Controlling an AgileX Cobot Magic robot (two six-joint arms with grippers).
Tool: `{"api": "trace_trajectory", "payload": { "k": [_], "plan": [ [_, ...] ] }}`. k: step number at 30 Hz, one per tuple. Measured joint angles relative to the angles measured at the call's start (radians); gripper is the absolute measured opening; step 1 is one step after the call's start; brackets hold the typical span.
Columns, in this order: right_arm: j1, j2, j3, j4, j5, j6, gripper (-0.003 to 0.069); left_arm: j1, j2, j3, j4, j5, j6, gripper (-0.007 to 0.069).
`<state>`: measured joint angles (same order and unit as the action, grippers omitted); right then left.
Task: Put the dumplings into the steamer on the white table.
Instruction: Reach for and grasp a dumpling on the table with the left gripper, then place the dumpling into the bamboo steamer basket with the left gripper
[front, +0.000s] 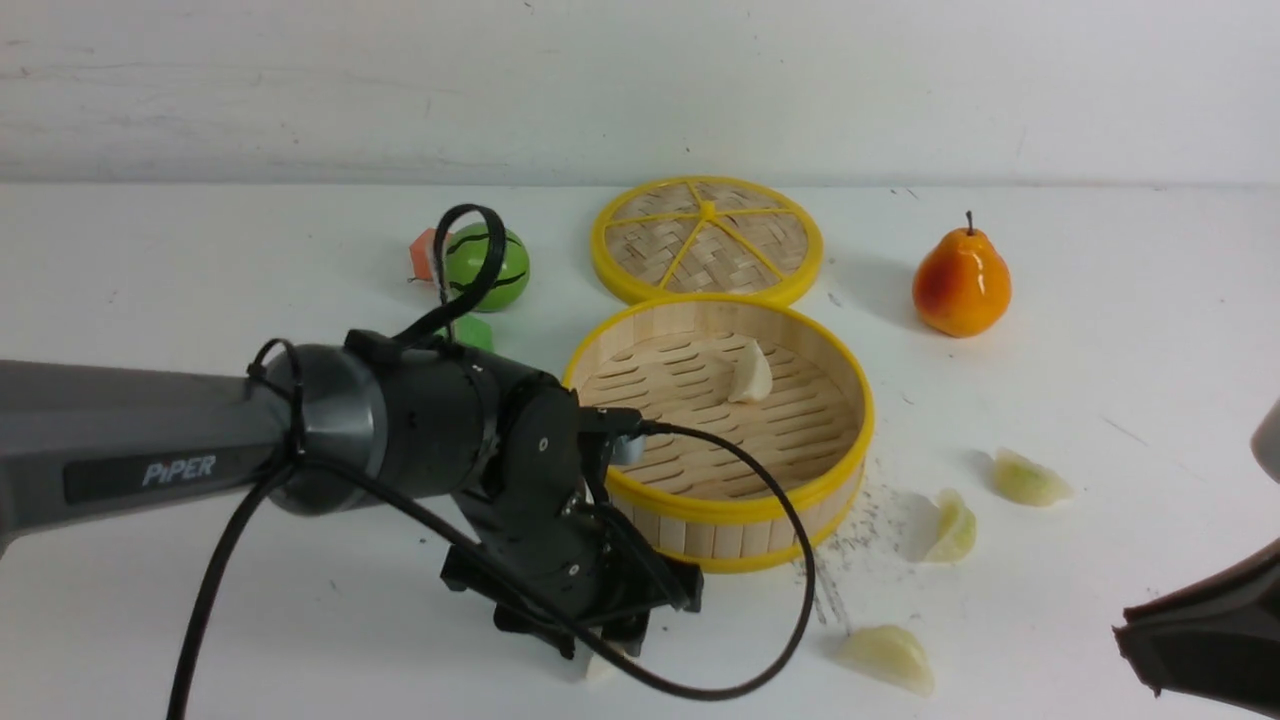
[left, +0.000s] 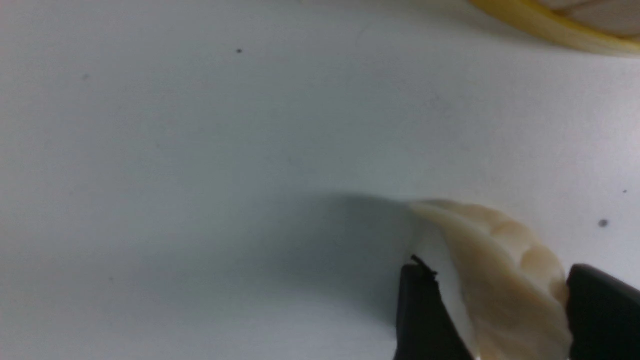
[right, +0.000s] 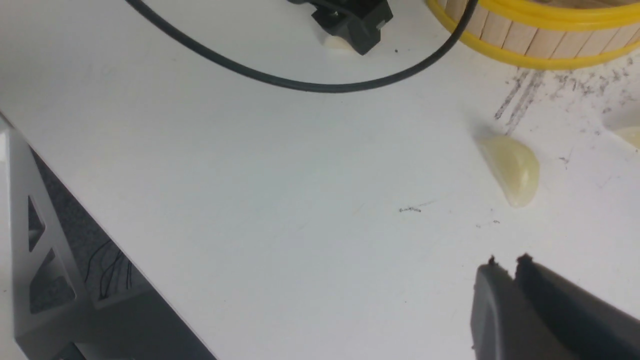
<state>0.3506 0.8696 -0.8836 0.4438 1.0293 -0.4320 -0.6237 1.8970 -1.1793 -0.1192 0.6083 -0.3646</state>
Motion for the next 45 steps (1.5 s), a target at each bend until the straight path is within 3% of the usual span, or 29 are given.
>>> {"api": "trace_trajectory", "payload": {
  "k": [1,6,11,17,30,38,41,45],
  "plan": [
    [0.0,0.0,0.0,0.0,0.0,0.0,0.0052,0.0,0.0,-0.001,0.001,0.001,0.0,0.036],
    [0.0,0.0,0.0,0.0,0.0,0.0,0.0058,0.0,0.001,-0.042,0.029,0.101,0.039,0.0175],
    [0.0,0.0,0.0,0.0,0.0,0.0,0.0062,0.0,-0.058,-0.183,0.079,0.244,0.082,0.0183],
    [0.0,0.0,0.0,0.0,-0.008,0.0,0.0062,0.0,-0.079,-0.403,0.127,0.302,0.101,0.0183],
    [0.0,0.0,0.0,0.0,-0.011,0.0,0.0076,0.11,0.366,-0.935,0.025,0.42,0.123,0.0183],
    [0.0,0.0,0.0,0.0,-0.022,0.0,0.0086,0.111,0.478,-1.017,0.03,0.35,0.124,0.0183],
    [0.0,0.0,0.0,0.0,-0.026,0.0,0.0092,0.111,0.496,-1.018,0.031,0.331,0.125,0.0214],
    [0.0,0.001,0.0,-0.014,-0.029,0.0,0.0097,0.111,0.494,-1.04,0.037,0.368,0.128,0.035]
  ]
}}
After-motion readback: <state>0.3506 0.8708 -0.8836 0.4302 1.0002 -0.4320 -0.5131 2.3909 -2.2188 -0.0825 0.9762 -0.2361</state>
